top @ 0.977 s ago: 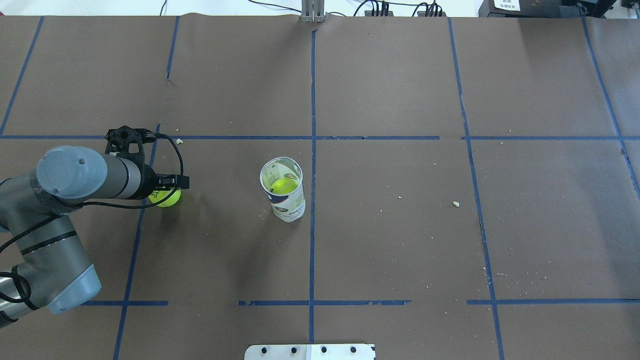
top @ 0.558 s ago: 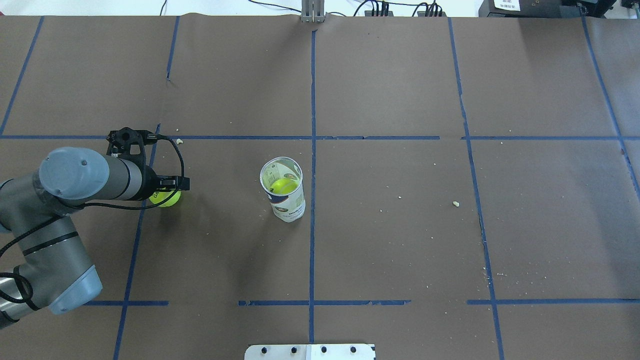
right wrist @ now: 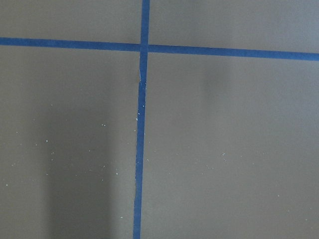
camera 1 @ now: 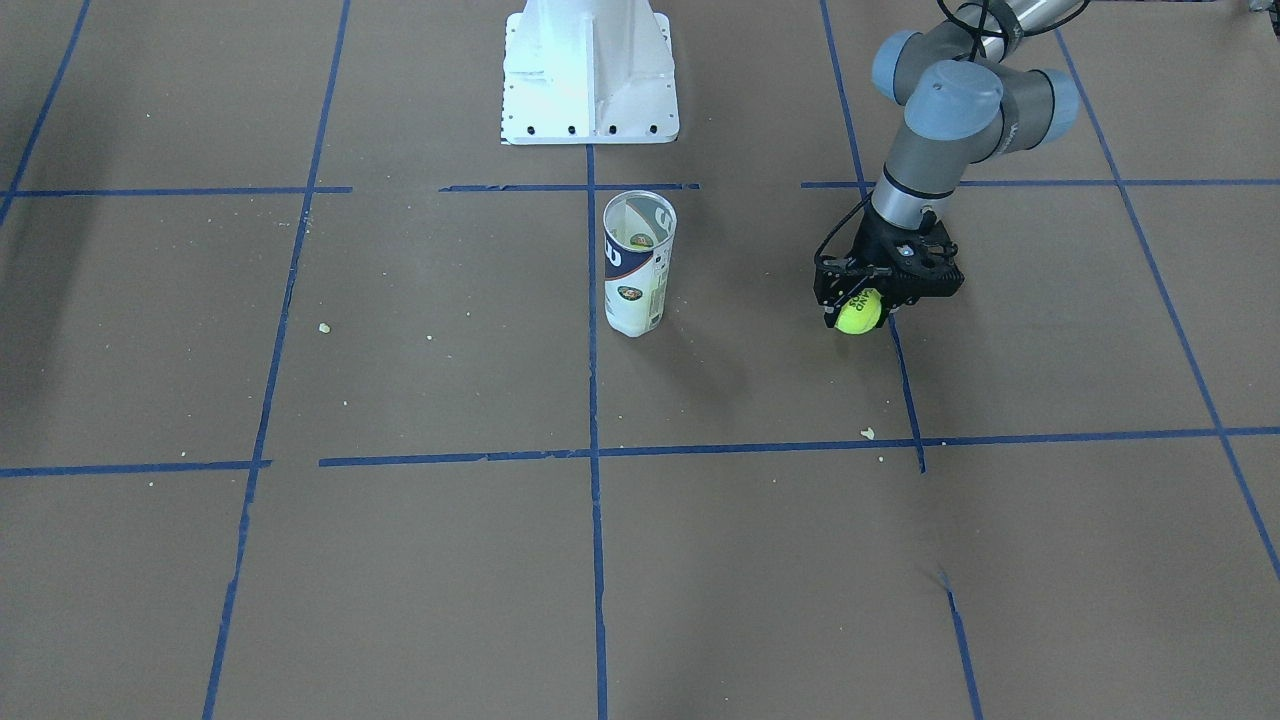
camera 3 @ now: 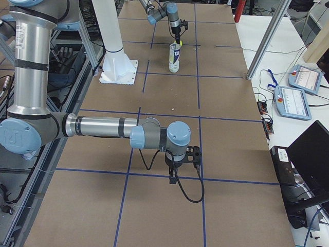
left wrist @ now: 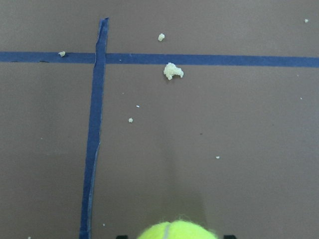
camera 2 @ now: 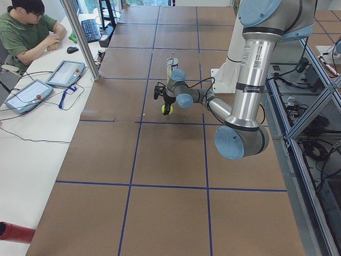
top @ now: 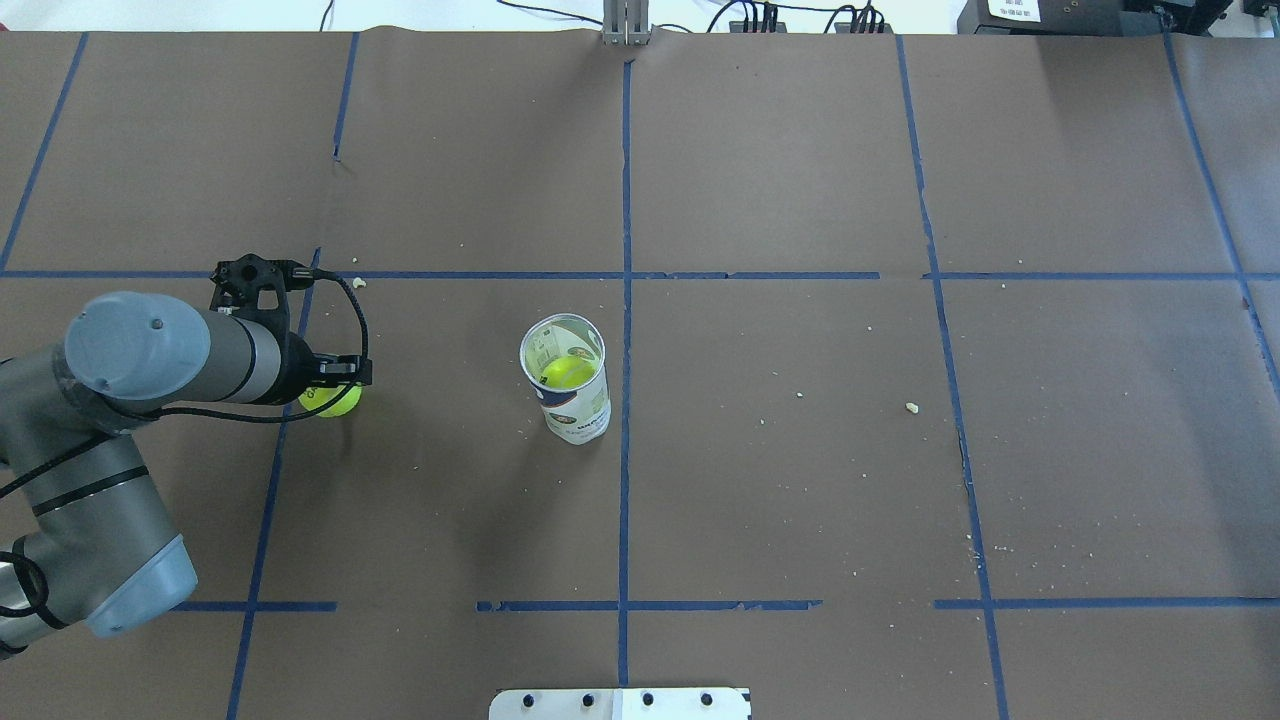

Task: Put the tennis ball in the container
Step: 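Close the left gripper on the tennis ball, then lift the ball and carry it with the left gripper over the cup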

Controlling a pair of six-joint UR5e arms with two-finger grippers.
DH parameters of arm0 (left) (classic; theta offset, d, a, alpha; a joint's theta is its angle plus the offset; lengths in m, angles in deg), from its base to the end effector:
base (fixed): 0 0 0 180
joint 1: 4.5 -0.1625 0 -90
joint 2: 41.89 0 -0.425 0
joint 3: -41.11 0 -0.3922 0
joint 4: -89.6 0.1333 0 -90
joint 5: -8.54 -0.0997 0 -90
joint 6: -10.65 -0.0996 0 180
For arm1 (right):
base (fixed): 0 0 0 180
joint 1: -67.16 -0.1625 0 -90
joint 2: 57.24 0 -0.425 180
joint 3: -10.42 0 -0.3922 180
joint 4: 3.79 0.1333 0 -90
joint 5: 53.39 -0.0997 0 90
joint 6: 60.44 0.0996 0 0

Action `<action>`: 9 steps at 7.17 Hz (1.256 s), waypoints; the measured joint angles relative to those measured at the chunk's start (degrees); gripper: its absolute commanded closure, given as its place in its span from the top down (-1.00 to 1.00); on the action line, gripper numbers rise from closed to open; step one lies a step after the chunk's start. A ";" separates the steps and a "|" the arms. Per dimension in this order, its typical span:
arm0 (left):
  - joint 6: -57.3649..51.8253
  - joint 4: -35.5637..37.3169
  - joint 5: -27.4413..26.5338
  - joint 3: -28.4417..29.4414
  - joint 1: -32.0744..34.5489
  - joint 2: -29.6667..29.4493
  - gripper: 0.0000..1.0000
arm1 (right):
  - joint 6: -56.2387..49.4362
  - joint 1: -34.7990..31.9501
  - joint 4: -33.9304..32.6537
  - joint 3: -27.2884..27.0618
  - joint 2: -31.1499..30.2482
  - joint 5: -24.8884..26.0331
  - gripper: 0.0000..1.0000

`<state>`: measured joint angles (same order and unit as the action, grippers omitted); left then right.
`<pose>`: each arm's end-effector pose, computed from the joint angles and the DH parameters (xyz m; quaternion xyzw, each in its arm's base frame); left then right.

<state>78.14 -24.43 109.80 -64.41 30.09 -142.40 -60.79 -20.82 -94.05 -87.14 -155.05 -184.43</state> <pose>0.4037 -0.4167 0.3945 0.1231 0.4123 -0.0536 0.9011 0.0526 -0.4356 0.6613 -0.0093 -0.3504 -0.0178 0.9364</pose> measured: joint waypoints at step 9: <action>10.01 45.04 8.59 -15.87 5.29 -28.60 -1.00 | -0.01 0.00 0.00 0.00 0.04 0.00 1.00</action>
<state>88.16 20.60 118.39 -80.27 35.38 -171.00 -60.79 -20.82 -94.05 -87.14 -155.02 -184.43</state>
